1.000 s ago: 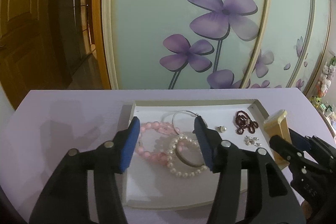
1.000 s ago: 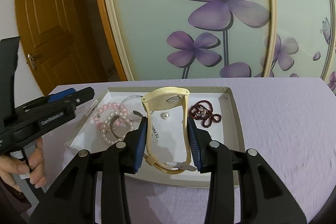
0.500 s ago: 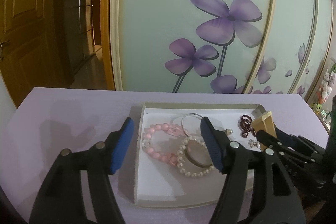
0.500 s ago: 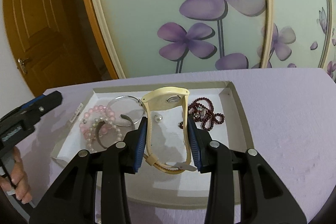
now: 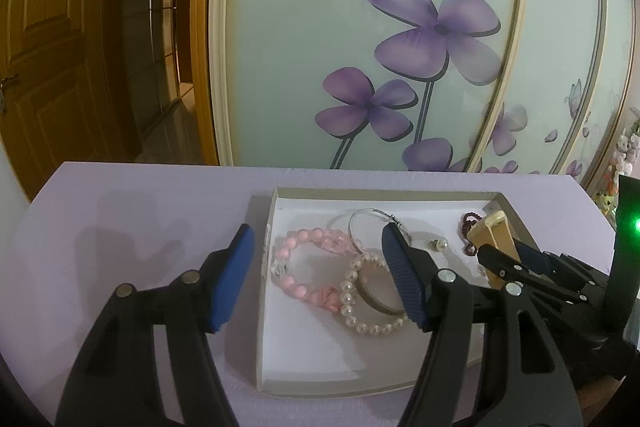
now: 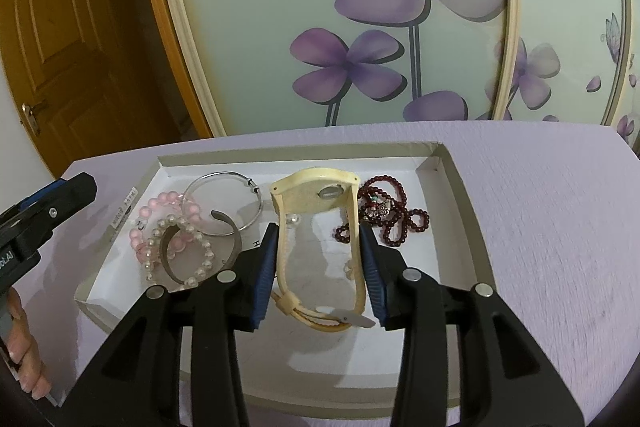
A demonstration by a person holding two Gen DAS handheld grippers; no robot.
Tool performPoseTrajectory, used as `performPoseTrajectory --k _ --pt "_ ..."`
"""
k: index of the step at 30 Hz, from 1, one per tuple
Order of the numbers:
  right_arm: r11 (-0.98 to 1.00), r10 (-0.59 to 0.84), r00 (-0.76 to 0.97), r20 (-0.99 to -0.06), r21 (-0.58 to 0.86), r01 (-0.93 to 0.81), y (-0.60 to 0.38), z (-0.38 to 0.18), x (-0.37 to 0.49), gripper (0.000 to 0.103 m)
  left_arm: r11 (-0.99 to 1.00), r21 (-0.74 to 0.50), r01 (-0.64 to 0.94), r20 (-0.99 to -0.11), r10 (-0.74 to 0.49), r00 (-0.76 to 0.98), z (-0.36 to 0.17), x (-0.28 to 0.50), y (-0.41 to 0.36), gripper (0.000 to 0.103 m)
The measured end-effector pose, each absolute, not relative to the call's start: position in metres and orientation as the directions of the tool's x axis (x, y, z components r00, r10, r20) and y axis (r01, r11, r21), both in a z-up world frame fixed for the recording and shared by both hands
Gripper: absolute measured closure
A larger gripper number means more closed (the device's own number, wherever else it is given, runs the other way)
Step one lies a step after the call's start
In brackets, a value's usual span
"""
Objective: Organize jewelry
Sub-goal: 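Lower the cream watch into the tray and open the right gripper, then move the right gripper toward the silver ring while the left gripper withdraws from the tray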
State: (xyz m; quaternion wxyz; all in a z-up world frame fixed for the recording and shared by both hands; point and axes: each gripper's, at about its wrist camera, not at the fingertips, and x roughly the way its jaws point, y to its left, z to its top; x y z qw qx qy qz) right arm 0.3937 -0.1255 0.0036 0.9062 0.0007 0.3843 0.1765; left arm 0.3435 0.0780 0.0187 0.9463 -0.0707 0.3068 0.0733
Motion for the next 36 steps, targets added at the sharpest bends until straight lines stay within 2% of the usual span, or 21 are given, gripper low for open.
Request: performPoseTrajectory --k 3,5,7,8,23,36 --pt "0.939 0.315 0.639 -0.702 0.133 -0.318 -0.125 0.002 0.394 0.058 0.979 -0.088 -0.181 -0.595 0.094 0.798 0.017 0.344 0.078 0.037" --pt "0.938 0.318 0.644 -0.696 0.131 -0.322 -0.125 0.003 0.393 0.051 0.979 -0.088 -0.181 -0.598 0.094 0.796 0.016 0.344 0.077 0.037" --pt "0.939 0.315 0.659 -0.684 0.121 -0.323 -0.124 0.007 0.39 0.039 0.98 -0.088 -0.181 -0.6 0.093 0.795 0.016 0.344 0.076 0.037" --pt "0.938 0.315 0.665 -0.677 0.117 -0.325 -0.123 0.008 0.389 0.037 0.98 -0.087 -0.181 -0.6 0.094 0.795 0.015 0.344 0.075 0.037" --pt "0.937 0.31 0.695 -0.649 0.085 -0.339 -0.121 0.022 0.372 0.031 0.979 -0.085 -0.186 -0.597 0.099 0.796 0.016 0.339 0.076 0.037" --pt "0.942 0.299 0.721 -0.625 0.072 -0.329 -0.137 0.041 0.334 0.027 0.979 -0.091 -0.18 -0.582 0.095 0.807 0.022 0.299 0.07 0.031"
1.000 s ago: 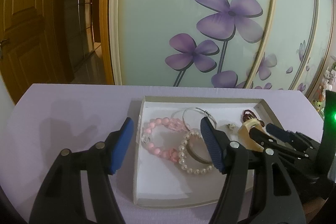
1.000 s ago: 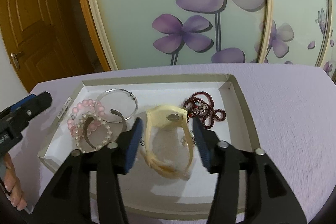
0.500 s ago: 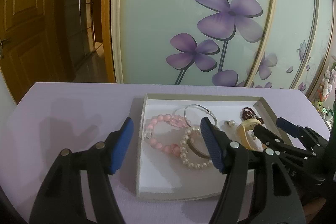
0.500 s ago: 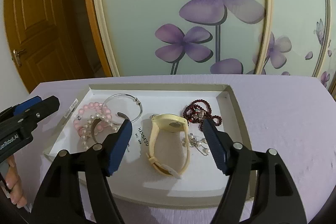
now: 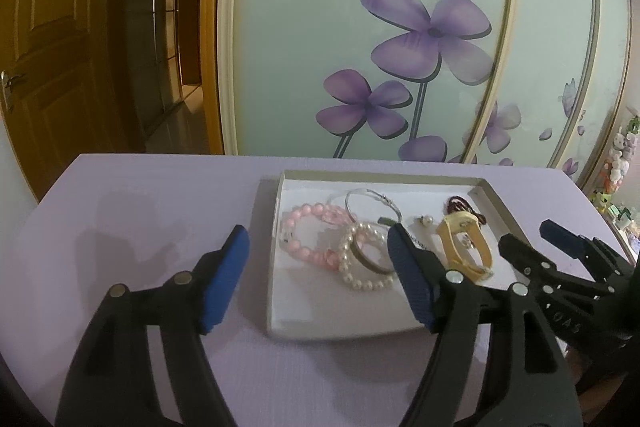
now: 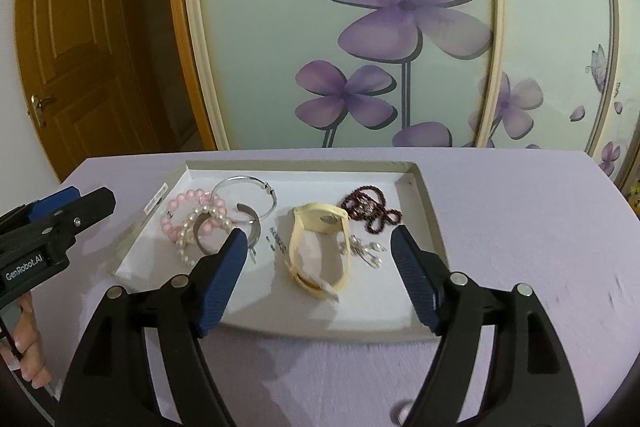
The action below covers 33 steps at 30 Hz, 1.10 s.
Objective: Organize jewelry
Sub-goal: 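Move the right gripper toward the silver ring while the left gripper withdraws from the tray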
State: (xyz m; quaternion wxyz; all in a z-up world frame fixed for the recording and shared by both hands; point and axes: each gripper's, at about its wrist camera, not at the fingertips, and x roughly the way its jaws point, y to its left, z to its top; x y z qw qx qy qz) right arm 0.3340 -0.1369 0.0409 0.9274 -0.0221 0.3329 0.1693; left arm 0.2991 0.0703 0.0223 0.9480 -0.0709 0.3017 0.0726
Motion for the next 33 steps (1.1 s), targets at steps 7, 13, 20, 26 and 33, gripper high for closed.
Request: performPoseTrajectory --k 7,13,20,26,33 --pt "0.948 0.284 0.731 -0.621 0.066 -0.313 -0.156 0.046 0.303 0.027 0.979 -0.097 -0.177 -0.581 0.089 0.809 0.02 0.266 0.064 0.028" --pt "0.948 0.282 0.727 -0.626 0.065 -0.311 -0.167 0.043 0.277 0.027 0.979 -0.101 -0.177 -0.586 0.085 0.806 0.014 0.242 0.06 0.028" --pt "0.948 0.283 0.705 -0.65 0.077 -0.31 -0.183 0.034 0.25 0.025 0.977 -0.113 -0.182 -0.599 0.079 0.797 0.005 0.216 0.06 0.024" --pt "0.958 0.262 0.654 -0.71 0.11 -0.265 -0.209 0.012 0.248 0.025 0.98 -0.098 -0.172 -0.605 0.078 0.792 -0.006 0.194 0.056 0.024" --pt "0.964 0.251 0.609 -0.752 0.134 -0.231 -0.22 -0.001 0.258 0.031 0.985 -0.086 -0.149 -0.604 0.067 0.794 -0.012 0.187 0.048 0.023"
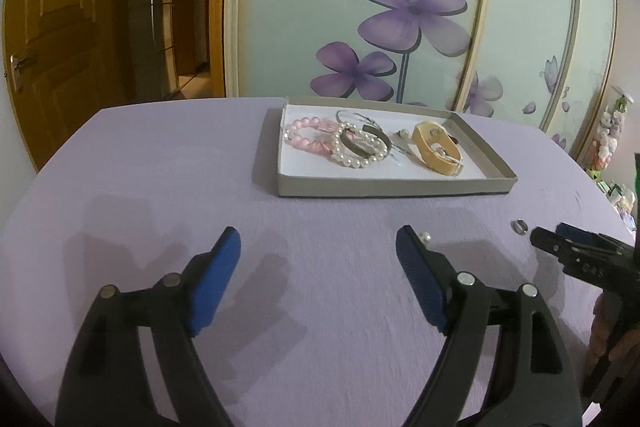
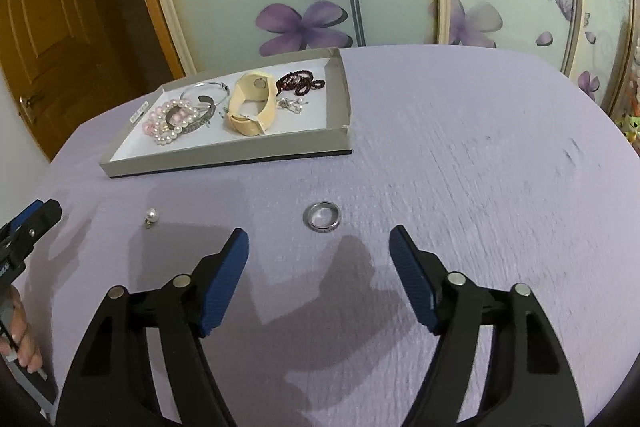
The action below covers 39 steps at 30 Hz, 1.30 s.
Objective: Organize jewelry
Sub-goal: 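Move the right gripper toward the silver ring while the left gripper withdraws from the tray, then grasp the silver ring with the right gripper while the left gripper grasps the pearl stud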
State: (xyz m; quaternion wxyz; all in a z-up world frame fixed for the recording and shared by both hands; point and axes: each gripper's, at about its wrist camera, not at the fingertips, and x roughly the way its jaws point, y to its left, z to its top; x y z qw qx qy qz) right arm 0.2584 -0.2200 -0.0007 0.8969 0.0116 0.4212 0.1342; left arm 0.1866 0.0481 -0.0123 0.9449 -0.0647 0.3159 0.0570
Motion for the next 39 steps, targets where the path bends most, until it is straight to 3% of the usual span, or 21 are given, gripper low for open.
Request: performPoseTrajectory --k 19,23,39 --pt "0.972 0.153 0.558 -0.815 0.022 -0.235 -0.197 -0.015 0.286 0.06 0.986 -0.088 -0.14 -0.613 0.057 0.788 -0.017 0.186 0.048 0.023" --pt "0.969 0.158 0.56 -0.814 0.018 -0.247 -0.196 -0.014 0.285 0.08 0.986 -0.088 -0.14 -0.613 0.057 0.788 -0.017 0.186 0.048 0.023" --pt "0.96 0.21 0.552 -0.807 0.064 -0.272 -0.205 -0.009 0.263 0.081 0.99 -0.087 -0.112 -0.627 0.033 0.778 -0.024 0.191 0.035 0.023"
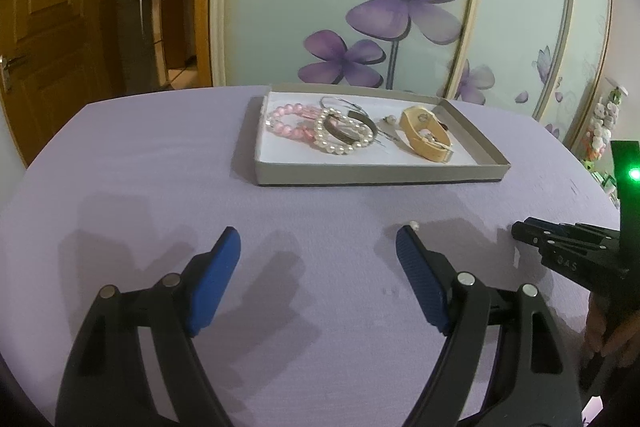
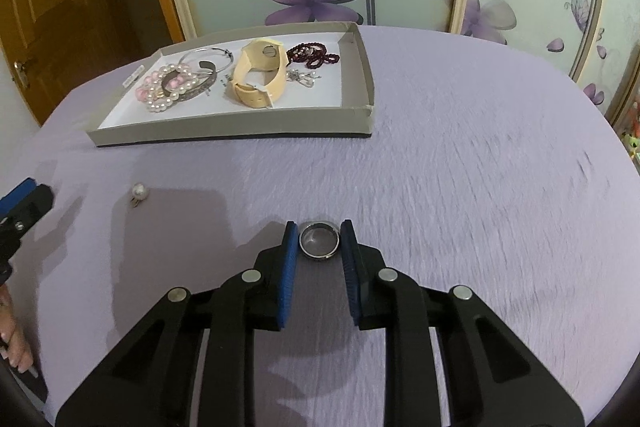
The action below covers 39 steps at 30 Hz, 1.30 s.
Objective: Organize jewelry
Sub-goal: 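Grasp the silver ring with the right gripper while the left gripper grasps the pearl stud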
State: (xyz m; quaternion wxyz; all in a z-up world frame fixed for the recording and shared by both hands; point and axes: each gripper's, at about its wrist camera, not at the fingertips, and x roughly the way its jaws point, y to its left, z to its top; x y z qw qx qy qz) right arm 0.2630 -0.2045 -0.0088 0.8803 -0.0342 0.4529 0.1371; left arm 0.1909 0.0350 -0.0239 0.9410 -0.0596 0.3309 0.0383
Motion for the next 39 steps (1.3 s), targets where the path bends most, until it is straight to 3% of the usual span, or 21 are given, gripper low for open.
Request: performPoseTrajectory --k 9,21,29,39 --pt "0.959 0.248 0.584 -0.773 0.11 -0.261 -0.224 0.011 0.255 0.081 0.995 -0.084 -0.044 -0.67 -0.024 0.742 -0.032 0.211 -0.003 0.024" --pt "0.953 0.277 0.587 -0.76 0.138 -0.27 -0.233 0.016 0.252 0.081 0.999 -0.042 -0.001 -0.731 -0.03 0.682 -0.043 0.245 -0.039 0.051" --pt "0.95 0.288 0.582 -0.761 0.151 -0.272 -0.232 0.016 0.252 0.08 0.998 -0.055 -0.006 -0.776 -0.039 0.629 -0.051 0.261 -0.042 0.089" --pt "0.942 0.31 0.578 -0.755 0.161 -0.296 -0.225 0.018 0.249 0.08 0.998 -0.067 -0.018 -0.77 -0.04 0.637 -0.049 0.256 -0.038 0.09"
